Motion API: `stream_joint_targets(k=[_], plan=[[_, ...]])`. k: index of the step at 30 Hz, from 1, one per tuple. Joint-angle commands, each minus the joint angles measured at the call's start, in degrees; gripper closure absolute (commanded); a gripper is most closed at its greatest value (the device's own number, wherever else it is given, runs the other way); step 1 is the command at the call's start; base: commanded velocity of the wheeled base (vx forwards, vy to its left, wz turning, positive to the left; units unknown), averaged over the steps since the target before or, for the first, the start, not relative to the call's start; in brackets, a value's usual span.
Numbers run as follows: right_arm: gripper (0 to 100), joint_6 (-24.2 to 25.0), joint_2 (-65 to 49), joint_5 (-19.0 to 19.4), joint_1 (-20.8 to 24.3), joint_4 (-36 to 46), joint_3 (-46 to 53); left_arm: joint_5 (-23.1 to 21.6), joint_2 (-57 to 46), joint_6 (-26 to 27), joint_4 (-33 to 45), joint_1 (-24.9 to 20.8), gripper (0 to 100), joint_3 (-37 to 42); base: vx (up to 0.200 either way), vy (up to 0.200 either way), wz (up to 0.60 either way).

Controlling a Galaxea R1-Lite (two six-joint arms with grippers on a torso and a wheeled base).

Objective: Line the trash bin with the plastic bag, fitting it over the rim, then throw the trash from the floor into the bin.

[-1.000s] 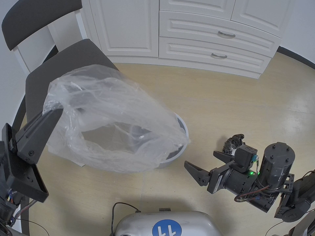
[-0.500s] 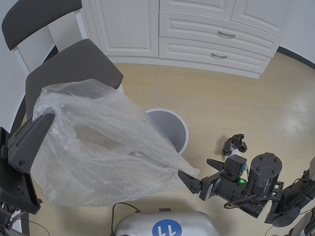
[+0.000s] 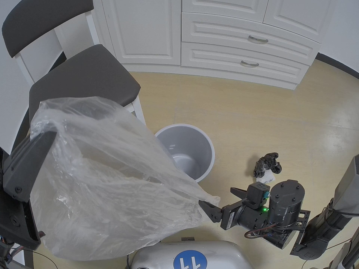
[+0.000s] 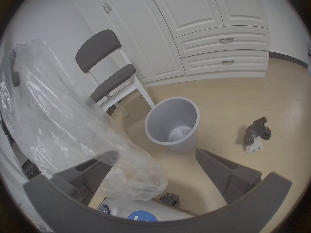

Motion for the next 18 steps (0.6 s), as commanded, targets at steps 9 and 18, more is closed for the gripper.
stream_joint_targets(k=[9,18], plan=[[0,4.39,16.84,3.90,-0.50,-14.10,-0.39,0.04,0.12,-0.08,-0.04,-0.26,100,-0.05,0.000,0.000,0.00],[0,9.22,16.40,6.97,-0.41,-14.10,-0.65,0.04,0.03,-0.08,-0.13,-0.26,100,-0.31,0.000,0.000,0.00]])
